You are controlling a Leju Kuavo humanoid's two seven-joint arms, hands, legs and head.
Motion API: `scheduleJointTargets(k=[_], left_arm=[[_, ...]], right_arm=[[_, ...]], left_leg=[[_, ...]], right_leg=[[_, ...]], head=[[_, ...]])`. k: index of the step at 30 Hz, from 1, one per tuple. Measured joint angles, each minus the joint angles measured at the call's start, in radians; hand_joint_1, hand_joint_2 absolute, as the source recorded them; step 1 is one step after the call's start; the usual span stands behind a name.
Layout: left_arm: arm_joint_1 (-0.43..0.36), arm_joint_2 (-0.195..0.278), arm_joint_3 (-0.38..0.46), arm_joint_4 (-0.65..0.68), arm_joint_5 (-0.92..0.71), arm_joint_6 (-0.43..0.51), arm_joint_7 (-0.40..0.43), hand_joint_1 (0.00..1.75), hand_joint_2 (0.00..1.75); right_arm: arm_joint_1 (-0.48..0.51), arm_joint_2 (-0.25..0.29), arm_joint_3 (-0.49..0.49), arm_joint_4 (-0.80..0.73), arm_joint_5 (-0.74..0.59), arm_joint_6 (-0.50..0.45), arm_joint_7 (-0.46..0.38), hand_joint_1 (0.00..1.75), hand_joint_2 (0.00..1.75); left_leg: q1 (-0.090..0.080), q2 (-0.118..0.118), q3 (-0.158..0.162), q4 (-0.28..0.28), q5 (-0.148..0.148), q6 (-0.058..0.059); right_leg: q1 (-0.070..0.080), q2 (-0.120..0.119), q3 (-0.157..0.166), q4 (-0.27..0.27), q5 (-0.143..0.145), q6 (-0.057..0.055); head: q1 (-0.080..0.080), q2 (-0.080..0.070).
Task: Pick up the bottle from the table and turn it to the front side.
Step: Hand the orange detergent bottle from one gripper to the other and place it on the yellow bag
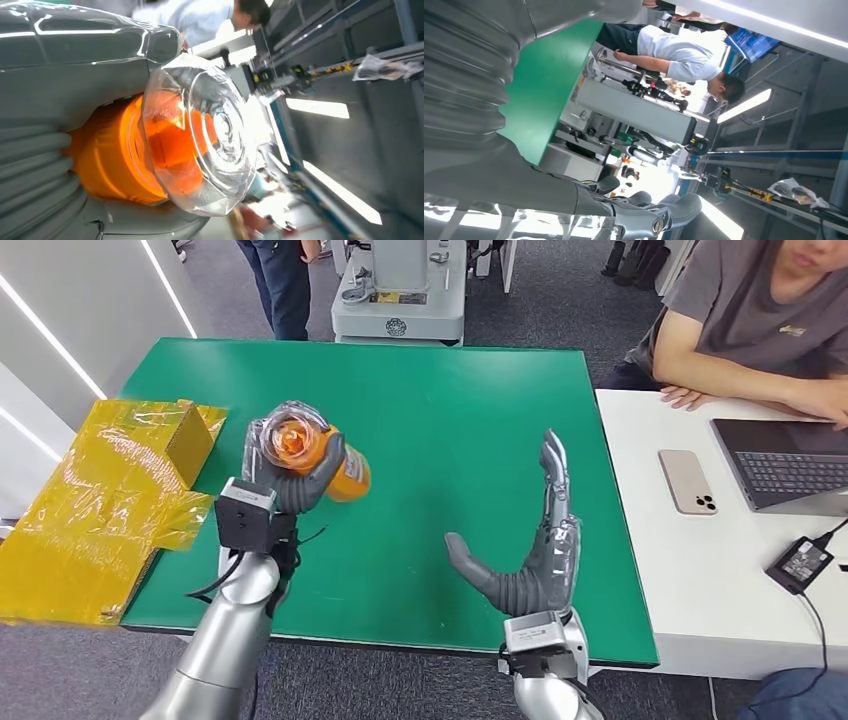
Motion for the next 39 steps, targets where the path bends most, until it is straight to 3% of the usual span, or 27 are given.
scheduleJointTargets(k=[8, 13, 19, 23, 28, 39], left_arm=[[-0.094, 0.188, 0.023, 0.017, -0.142, -0.003, 0.068, 1.75, 1.75], [-0.135, 0.249, 0.025, 0.028, -0.231, 0.008, 0.130, 1.75, 1.75], [-0.211, 0.347, 0.021, 0.067, -0.310, -0.157, 0.197, 1.75, 1.75], [-0.229, 0.403, 0.019, 0.091, -0.390, -0.139, 0.213, 1.75, 1.75], [-0.251, 0.443, 0.019, 0.111, -0.448, -0.102, 0.227, 1.75, 1.75], [-0.283, 0.476, 0.017, 0.183, -0.523, -0.097, 0.229, 1.75, 1.75]], right_arm=[[0.031, -0.002, -0.001, 0.000, -0.005, 0.001, 0.005, 0.00, 1.75], [0.038, -0.001, -0.002, 0.000, -0.003, 0.023, 0.013, 0.00, 1.75], [0.038, -0.001, -0.002, 0.000, 0.008, 0.056, 0.029, 0.00, 1.75], [0.038, -0.001, -0.004, 0.000, 0.014, 0.068, 0.032, 0.00, 1.75], [0.037, -0.001, -0.004, 0.000, 0.014, 0.069, 0.032, 0.00, 1.75], [0.043, -0.001, -0.004, 0.000, 0.012, 0.068, 0.032, 0.00, 1.75]], left_leg=[[0.000, 0.001, 0.000, -0.001, 0.001, -0.002], [0.000, 0.001, 0.000, 0.000, 0.001, -0.002], [0.000, 0.002, 0.000, 0.000, 0.001, -0.002], [0.000, 0.002, 0.000, 0.000, 0.001, -0.002], [0.000, 0.002, 0.000, -0.001, 0.001, -0.002], [0.000, 0.002, 0.000, 0.000, 0.001, -0.002]], right_leg=[[0.000, 0.001, -0.001, 0.001, 0.000, -0.001], [0.000, 0.000, -0.001, 0.001, 0.000, 0.000], [0.000, 0.001, -0.001, 0.001, 0.000, -0.001], [0.000, 0.003, -0.002, 0.001, 0.000, -0.001], [0.000, 0.002, -0.002, 0.001, 0.000, -0.001], [0.000, 0.002, -0.002, 0.001, 0.000, -0.002]], head=[[0.000, 0.000], [0.000, 0.000], [0.000, 0.000], [0.000, 0.000], [0.000, 0.000], [0.000, 0.000]])
